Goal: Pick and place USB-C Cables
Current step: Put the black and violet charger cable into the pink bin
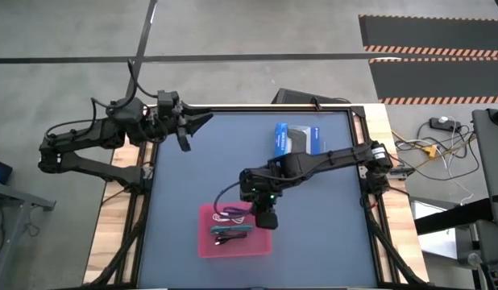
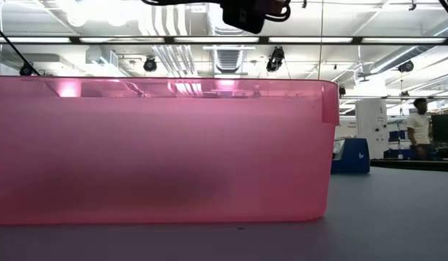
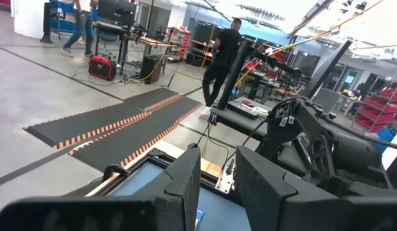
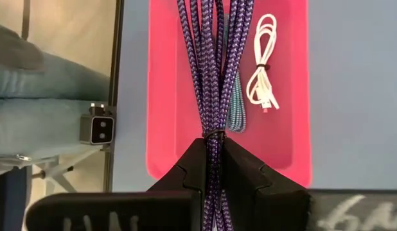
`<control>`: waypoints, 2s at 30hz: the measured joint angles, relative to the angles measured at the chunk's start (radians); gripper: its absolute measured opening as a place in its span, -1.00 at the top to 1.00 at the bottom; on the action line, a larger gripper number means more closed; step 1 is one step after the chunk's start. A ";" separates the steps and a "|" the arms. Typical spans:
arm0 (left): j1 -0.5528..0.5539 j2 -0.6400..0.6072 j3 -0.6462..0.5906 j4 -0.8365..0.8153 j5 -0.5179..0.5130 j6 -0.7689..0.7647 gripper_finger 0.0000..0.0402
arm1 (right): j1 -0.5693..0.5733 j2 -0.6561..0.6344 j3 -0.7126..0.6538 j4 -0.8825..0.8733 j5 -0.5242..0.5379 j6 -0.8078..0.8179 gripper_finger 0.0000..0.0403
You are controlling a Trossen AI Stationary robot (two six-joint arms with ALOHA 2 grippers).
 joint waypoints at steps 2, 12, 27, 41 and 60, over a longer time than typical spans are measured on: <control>0.000 0.000 0.000 0.000 0.000 -0.017 0.58 | 0.006 0.000 -0.007 0.010 0.001 -0.004 0.88; -0.001 0.000 0.000 0.000 0.000 -0.017 0.58 | 0.030 0.000 -0.056 0.057 0.001 0.027 0.88; 0.000 -0.001 0.000 -0.001 0.000 -0.016 0.58 | 0.013 0.083 -0.052 0.263 -0.020 -0.027 0.88; 0.000 -0.020 0.000 -0.002 0.000 -0.016 0.58 | 0.005 0.161 -0.049 0.259 0.048 0.050 0.88; 0.000 -0.019 0.000 -0.002 0.000 -0.015 0.58 | 0.032 0.293 -0.049 0.322 -0.315 0.136 0.88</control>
